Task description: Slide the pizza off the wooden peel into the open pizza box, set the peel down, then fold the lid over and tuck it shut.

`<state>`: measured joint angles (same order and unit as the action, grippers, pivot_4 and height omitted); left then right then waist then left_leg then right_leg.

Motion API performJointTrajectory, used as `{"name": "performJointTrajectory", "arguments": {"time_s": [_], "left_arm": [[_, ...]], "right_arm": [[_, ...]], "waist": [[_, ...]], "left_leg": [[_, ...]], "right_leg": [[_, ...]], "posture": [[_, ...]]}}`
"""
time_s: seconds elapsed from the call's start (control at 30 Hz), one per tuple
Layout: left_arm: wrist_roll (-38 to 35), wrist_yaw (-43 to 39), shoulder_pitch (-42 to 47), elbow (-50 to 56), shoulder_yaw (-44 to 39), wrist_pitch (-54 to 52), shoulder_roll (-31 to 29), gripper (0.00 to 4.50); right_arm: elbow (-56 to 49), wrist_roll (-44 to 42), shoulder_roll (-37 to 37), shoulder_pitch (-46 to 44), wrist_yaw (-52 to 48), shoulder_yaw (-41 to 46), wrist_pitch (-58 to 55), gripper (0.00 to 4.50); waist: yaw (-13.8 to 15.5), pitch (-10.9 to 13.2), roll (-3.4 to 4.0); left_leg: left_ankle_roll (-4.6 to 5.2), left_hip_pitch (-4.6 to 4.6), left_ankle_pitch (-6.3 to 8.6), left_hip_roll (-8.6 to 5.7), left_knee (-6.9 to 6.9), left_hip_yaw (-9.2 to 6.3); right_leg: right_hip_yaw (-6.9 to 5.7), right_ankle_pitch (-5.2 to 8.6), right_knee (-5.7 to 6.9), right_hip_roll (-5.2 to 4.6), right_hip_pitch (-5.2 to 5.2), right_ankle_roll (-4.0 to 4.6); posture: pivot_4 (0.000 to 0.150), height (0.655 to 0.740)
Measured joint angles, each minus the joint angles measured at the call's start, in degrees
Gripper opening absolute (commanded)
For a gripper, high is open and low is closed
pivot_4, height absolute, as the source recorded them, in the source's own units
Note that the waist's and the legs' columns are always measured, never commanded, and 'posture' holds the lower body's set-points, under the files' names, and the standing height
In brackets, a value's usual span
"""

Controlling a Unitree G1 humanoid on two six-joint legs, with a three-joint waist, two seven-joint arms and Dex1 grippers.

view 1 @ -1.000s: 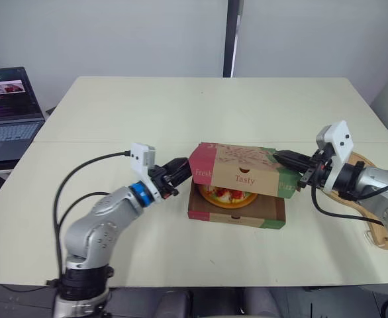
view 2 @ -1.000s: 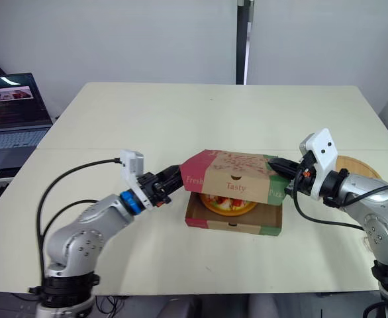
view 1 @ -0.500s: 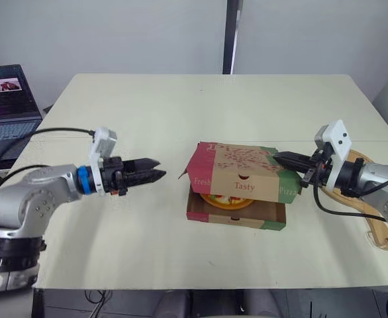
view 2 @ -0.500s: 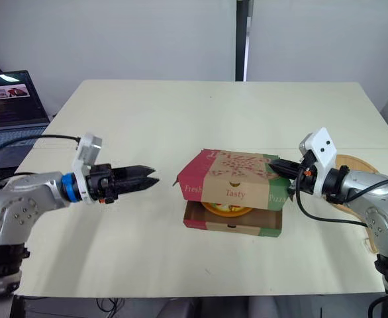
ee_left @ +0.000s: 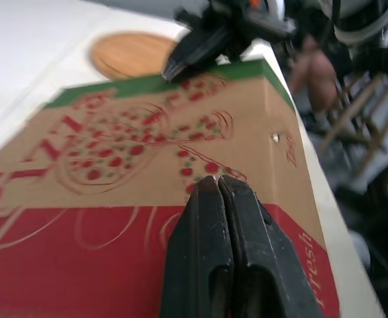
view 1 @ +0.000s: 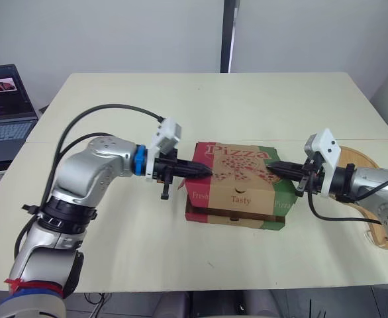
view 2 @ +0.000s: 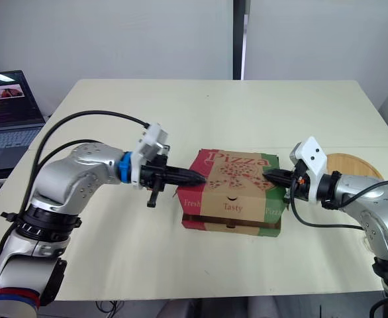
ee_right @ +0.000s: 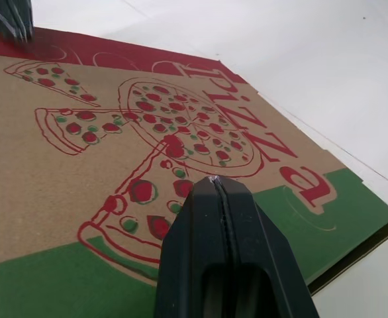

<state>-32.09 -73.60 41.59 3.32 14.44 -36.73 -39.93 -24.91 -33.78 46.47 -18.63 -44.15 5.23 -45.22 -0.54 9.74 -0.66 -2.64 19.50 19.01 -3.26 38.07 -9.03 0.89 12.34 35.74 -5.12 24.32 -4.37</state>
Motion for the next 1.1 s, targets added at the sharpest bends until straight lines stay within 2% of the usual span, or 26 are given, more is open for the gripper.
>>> {"name": "performJointTrajectory", "arguments": {"time_s": [0.2,0.43,0.53,0.9,1.1], "left_arm": [[5.52,-3.5,0.93,-3.73,3.11,4.92,1.33,0.01],[6.96,-4.51,1.59,-5.89,3.01,6.47,2.24,0.01],[7.31,-4.52,1.73,-6.07,2.74,6.89,2.47,0.01],[8.05,-4.45,1.91,-6.14,2.55,6.97,3.33,0.01],[9.76,-4.23,1.95,-6.14,2.72,7.22,4.49,0.01]], "right_arm": [[-0.37,2.91,0.13,2.4,0.06,1.9,6.0,0.0],[4.24,8.6,10.18,14.03,-6.49,7.43,12.58,0.0],[4.42,9.59,10.87,18.23,-10.19,6.8,14.1,0.0],[1.31,5.67,5.69,14.0,-11.54,2.06,11.39,0.0],[1.31,6.07,5.25,13.84,-10.82,0.38,11.04,0.0]], "waist": [[0.18,0.01,-0.02],[0.42,0.01,-0.02],[0.13,0.01,-0.02],[-0.69,0.02,-0.03],[-0.68,0.02,-0.03]], "left_leg": [[0.0,0.1,0.0,-0.01,0.07,-0.05],[0.02,0.19,0.0,-0.03,0.14,-0.09],[0.02,0.16,0.0,-0.02,0.17,-0.04],[0.02,0.26,0.0,-0.03,0.6,-0.16],[0.02,0.27,0.01,-0.03,0.64,-0.16]], "right_leg": [[-0.05,0.0,0.0,0.0,0.01,-0.01],[-0.11,-0.01,0.0,-0.01,0.03,-0.02],[-0.06,-0.01,0.07,0.0,0.03,-0.02],[-0.12,-0.03,0.2,0.01,-0.04,-0.06],[-0.12,-0.03,0.22,0.01,-0.04,-0.07]], "posture": [[0.15,0.74],[0.15,0.74],[0.15,0.74],[0.15,0.74],[0.15,0.74]]}}
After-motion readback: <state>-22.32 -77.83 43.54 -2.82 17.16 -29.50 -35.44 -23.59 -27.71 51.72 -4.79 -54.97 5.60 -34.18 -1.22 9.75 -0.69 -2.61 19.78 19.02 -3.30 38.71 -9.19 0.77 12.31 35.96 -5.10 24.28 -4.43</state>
